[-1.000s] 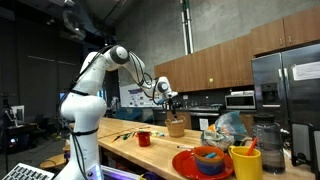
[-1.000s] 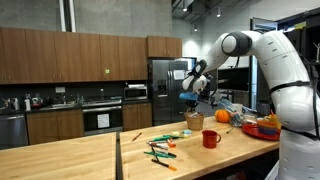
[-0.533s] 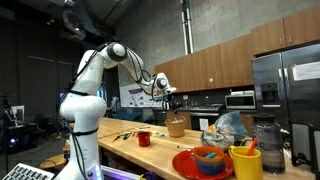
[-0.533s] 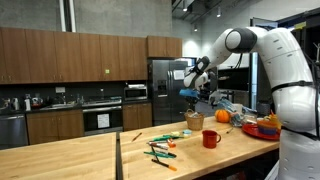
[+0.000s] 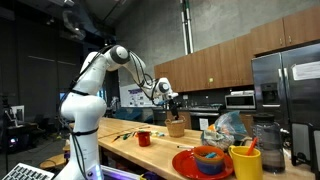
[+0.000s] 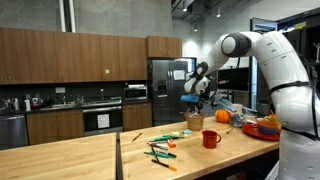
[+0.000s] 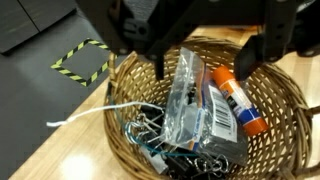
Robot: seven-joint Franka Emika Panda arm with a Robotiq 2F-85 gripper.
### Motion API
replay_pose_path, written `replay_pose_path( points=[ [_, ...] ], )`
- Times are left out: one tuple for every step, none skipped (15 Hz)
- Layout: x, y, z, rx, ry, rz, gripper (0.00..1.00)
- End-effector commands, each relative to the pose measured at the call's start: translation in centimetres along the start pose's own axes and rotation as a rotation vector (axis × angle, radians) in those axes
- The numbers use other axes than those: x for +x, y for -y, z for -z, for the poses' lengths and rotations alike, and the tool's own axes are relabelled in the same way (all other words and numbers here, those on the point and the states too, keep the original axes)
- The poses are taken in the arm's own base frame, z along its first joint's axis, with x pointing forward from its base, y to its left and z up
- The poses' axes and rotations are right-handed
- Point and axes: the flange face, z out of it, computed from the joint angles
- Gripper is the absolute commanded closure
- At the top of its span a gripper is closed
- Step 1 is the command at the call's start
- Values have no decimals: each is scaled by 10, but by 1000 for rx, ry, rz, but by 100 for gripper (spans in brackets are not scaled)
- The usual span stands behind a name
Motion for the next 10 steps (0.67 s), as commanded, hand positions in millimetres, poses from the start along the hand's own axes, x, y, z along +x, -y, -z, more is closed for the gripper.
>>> replay_pose_path(
  points=[
    [4,7,-7,-37,-36,-46,1],
    [5,9,-10,-51,-61,-58,0],
    [6,9,-12,-71,-77,-70,0],
    [6,10,-13,-89,-92,-76,0],
    [5,10,-16,-108,-100,-81,0],
    [4,10,-18,-126,-104,-84,0],
    [4,9,-19,-141,-100,-84,25],
    [2,9,-20,-153,-93,-80,27],
    [0,8,-20,-160,-82,-73,32],
    [-1,8,-20,-166,-73,-67,40]
  ],
)
